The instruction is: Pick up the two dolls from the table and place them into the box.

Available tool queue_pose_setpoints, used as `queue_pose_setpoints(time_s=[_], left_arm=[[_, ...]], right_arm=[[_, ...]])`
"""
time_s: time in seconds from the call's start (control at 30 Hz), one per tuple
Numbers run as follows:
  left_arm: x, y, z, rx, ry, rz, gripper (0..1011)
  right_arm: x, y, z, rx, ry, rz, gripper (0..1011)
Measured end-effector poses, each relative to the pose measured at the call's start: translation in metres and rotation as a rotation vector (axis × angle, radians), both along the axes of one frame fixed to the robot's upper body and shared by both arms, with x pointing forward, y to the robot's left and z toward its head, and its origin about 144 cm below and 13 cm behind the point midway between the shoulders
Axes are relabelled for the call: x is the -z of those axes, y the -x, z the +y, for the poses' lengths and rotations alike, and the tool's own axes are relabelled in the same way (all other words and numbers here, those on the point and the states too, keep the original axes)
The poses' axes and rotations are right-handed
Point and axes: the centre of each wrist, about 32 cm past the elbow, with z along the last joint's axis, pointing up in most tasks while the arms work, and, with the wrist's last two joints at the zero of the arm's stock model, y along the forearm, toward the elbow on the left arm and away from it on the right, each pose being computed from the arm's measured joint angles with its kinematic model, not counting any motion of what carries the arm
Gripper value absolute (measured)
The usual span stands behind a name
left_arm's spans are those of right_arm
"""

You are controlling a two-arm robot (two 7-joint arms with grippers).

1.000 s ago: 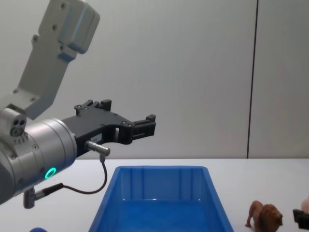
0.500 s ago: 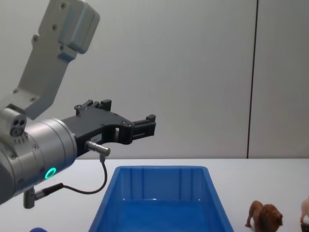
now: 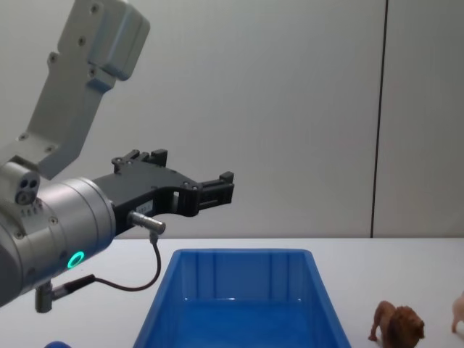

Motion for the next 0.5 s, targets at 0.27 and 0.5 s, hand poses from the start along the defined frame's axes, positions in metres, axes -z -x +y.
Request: queue_pose_setpoints(time_s=[0.27, 0.5], left_arm=[[0.000, 0.000, 0.000, 0.000, 0.000, 0.000, 1001], [0.000, 0.000, 0.000, 0.000, 0.000, 0.000, 1001]], right_arm=[[-0.010, -0.003, 0.002, -0.003, 0.017, -0.064, 364], [-0.025, -0.007, 0.008, -0.052, 0.019, -0.135, 364]])
